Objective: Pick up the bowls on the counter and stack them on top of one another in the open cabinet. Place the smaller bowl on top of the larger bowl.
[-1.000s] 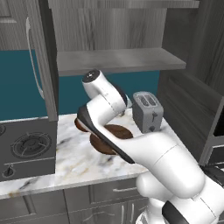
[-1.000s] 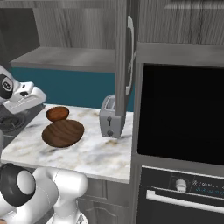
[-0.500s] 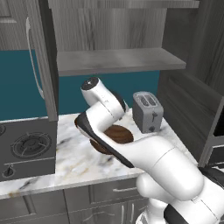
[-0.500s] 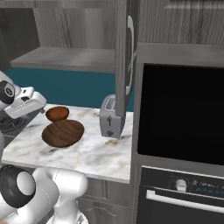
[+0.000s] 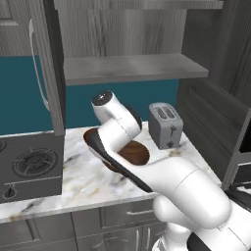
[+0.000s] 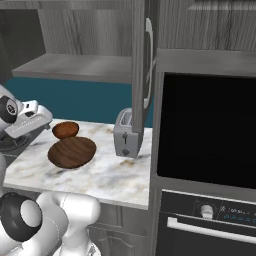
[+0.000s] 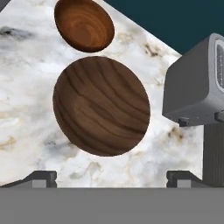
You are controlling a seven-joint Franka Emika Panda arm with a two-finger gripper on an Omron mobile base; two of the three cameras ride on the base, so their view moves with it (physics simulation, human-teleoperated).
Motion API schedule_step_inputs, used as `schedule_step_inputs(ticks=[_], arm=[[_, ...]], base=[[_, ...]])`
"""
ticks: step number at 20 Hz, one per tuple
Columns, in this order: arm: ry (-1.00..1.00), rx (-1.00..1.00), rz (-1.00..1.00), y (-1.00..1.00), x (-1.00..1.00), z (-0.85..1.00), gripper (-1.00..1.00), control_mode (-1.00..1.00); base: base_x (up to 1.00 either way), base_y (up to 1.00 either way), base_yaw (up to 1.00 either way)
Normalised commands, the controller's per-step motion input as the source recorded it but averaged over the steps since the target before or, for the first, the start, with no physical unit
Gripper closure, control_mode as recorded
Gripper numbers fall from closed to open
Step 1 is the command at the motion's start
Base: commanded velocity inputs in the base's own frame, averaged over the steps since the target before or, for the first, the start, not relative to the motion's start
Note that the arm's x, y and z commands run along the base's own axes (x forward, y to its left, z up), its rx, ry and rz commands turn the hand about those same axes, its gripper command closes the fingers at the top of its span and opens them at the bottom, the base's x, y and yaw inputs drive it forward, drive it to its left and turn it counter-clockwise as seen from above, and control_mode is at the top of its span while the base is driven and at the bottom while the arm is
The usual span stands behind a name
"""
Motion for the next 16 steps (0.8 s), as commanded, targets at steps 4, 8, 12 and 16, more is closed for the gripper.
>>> schedule_step_inputs(ticks=[4,8,12,16], arm=[[-0.02,0.00,0.11,0.12,0.06,-0.11,-1.00,-1.00],[-0.03,0.00,0.14,0.13,0.12,-0.16,-1.00,-1.00],[-0.01,0.00,0.13,0.19,0.20,-0.15,-1.00,-1.00],[0.00,0.00,0.10,0.25,0.32,-0.15,-1.00,-1.00]], base=[[0.00,0.00,0.00],[0.00,0.00,0.00],[0.00,0.00,0.00],[0.00,0.00,0.00]])
